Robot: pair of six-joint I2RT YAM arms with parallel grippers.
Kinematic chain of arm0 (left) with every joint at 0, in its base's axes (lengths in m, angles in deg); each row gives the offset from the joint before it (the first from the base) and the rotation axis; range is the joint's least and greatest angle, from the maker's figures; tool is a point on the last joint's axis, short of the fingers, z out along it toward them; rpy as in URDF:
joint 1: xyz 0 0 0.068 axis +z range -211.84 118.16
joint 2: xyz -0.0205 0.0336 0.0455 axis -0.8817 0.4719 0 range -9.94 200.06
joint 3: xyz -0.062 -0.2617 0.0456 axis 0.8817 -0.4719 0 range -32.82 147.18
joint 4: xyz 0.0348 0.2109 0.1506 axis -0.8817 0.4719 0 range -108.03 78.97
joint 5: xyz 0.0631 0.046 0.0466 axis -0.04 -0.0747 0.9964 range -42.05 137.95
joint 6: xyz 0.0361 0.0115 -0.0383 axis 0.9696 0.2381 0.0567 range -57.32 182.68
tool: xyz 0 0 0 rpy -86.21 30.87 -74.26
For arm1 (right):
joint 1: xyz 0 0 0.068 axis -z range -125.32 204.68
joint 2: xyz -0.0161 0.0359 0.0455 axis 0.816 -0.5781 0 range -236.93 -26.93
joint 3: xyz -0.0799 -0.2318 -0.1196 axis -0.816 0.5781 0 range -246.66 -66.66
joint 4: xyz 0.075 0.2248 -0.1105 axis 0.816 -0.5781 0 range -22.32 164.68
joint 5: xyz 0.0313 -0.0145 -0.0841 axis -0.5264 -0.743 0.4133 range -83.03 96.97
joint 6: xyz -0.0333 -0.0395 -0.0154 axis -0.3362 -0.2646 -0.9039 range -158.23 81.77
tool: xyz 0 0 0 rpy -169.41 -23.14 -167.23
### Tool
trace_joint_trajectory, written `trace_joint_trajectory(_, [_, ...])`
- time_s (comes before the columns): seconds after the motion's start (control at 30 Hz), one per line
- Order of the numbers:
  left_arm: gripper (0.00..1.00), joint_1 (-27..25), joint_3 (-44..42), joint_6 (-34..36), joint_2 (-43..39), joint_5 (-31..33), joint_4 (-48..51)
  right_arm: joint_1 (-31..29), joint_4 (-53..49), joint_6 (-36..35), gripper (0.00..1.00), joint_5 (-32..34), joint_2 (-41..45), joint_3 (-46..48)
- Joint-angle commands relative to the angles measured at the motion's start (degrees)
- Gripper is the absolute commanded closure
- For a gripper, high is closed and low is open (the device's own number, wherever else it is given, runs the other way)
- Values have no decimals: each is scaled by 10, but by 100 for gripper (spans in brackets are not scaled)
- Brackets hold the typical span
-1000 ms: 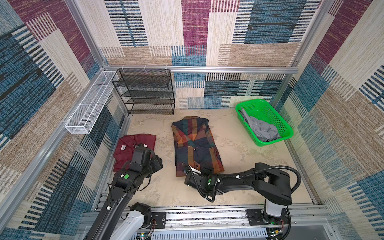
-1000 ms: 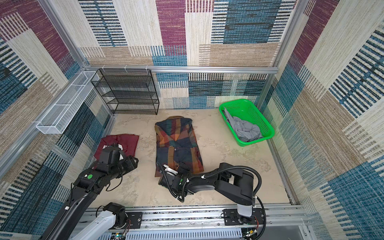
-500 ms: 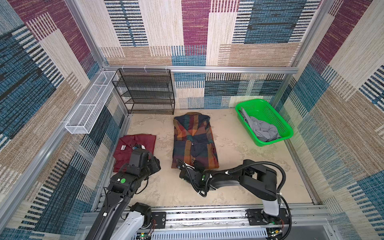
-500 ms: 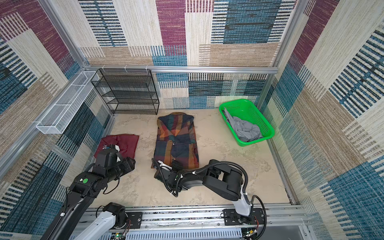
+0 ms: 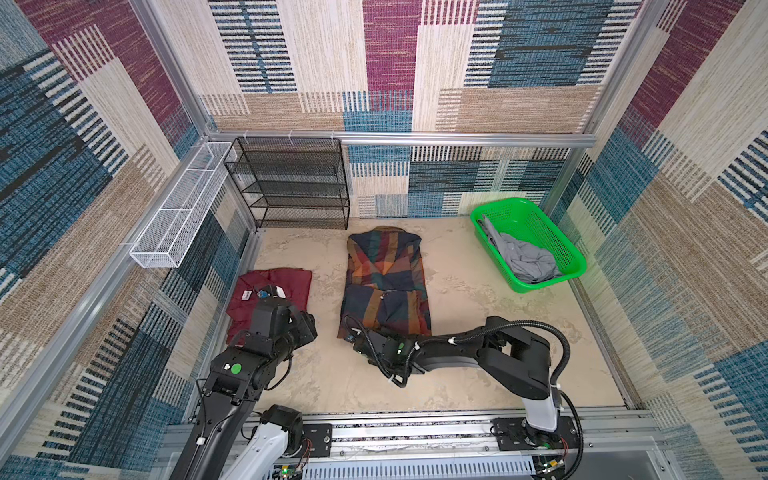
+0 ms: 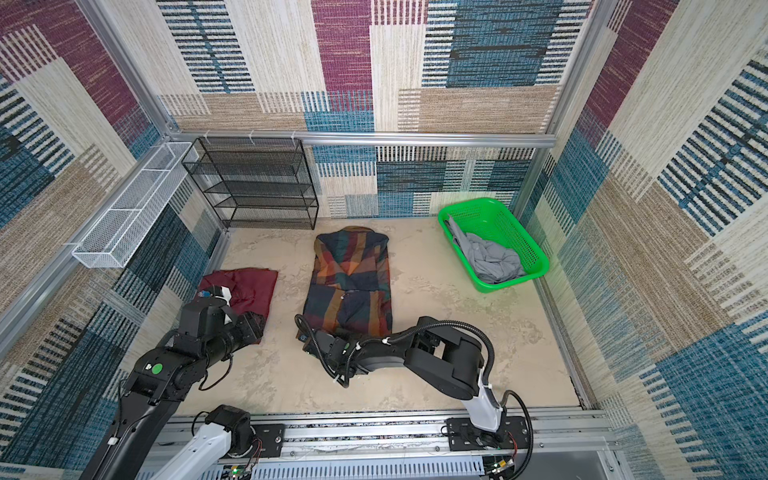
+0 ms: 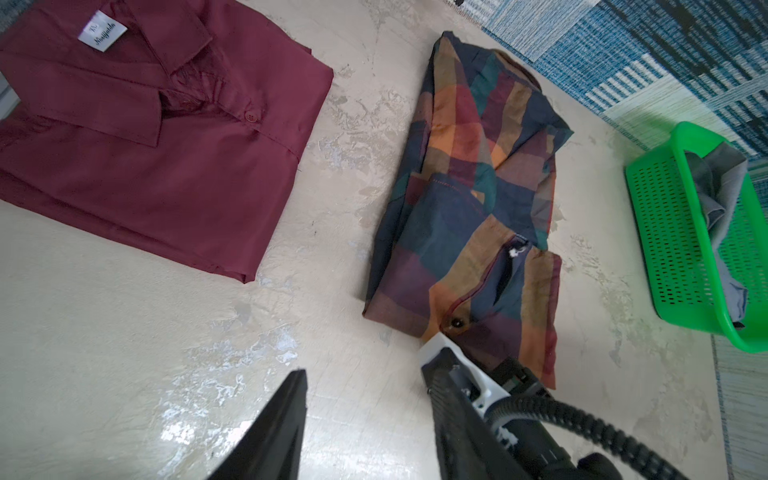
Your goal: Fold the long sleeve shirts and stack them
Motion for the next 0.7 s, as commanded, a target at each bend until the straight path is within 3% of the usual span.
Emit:
trace_joint_trajectory(0.0, [47,0,17,22,-12,19,22,-8,-169,24,100,-174,4,-1])
trace_joint_trajectory(0.3, [47,0,63,23,-51,14,56,-37,-249,80,100,-271,61,-52])
trace_joint_trajectory(0.67, [47,0,94,21,-89,1,74,-44,-249,98,100,-351,150,-98])
